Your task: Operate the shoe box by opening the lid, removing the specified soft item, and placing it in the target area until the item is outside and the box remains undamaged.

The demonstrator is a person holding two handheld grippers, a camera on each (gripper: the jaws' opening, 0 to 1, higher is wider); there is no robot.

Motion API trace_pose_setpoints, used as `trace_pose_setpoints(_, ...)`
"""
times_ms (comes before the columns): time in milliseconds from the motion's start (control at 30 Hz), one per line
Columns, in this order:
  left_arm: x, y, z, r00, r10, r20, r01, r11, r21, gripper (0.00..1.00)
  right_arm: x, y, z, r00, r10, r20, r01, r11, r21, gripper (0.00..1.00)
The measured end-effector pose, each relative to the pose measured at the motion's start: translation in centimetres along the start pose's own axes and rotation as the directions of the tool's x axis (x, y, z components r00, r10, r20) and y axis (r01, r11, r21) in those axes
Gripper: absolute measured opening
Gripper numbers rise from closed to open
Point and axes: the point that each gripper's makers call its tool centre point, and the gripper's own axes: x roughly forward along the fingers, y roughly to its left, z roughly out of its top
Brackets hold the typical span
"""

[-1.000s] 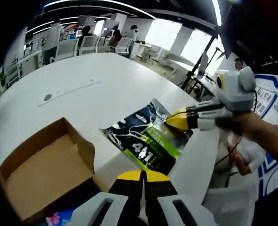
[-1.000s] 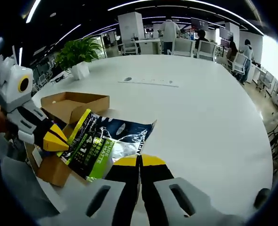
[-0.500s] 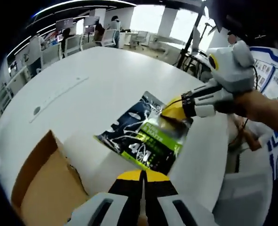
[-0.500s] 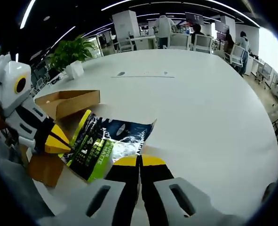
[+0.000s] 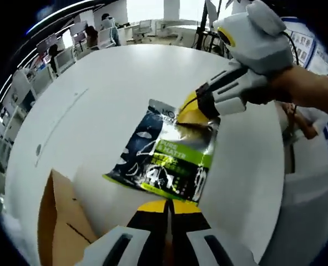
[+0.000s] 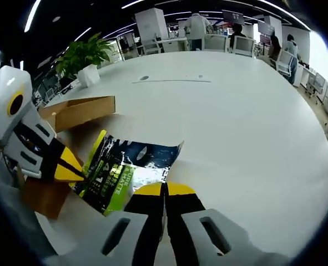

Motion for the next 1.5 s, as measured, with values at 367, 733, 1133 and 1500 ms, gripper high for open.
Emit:
trace_pose_setpoints(367,1.1,0.3,-0.8,0.998,0.023,-0.06,-0.016,0.993,0.119,0.02,1.1,0.1,-0.9,0.999,0.003,-0.032,-0.004,1.0,-0.005,0.0)
trace_pose_setpoints(733,1.4,1.0,-0.6,0.998,0.037,-0.052,-0.031,0.992,0.122,0.03,0.6,-0.1,-1.2,0.999,-0.018,-0.035,0.017,0.999,-0.029,0.01)
trace_pose_setpoints(1133,0.0,0.4,-0.4,0.999,0.04,-0.03,-0.035,0.99,0.136,0.13,0.7,-1.3,-1.5,0.998,-0.042,-0.05,0.039,0.997,-0.064,0.05)
trace_pose_setpoints(1500,-2.5,-0.7,1.1,0.994,-0.032,0.105,0.029,0.999,0.029,0.2,0.2,-1.5,-1.6,0.997,-0.053,-0.052,0.049,0.995,-0.086,0.08)
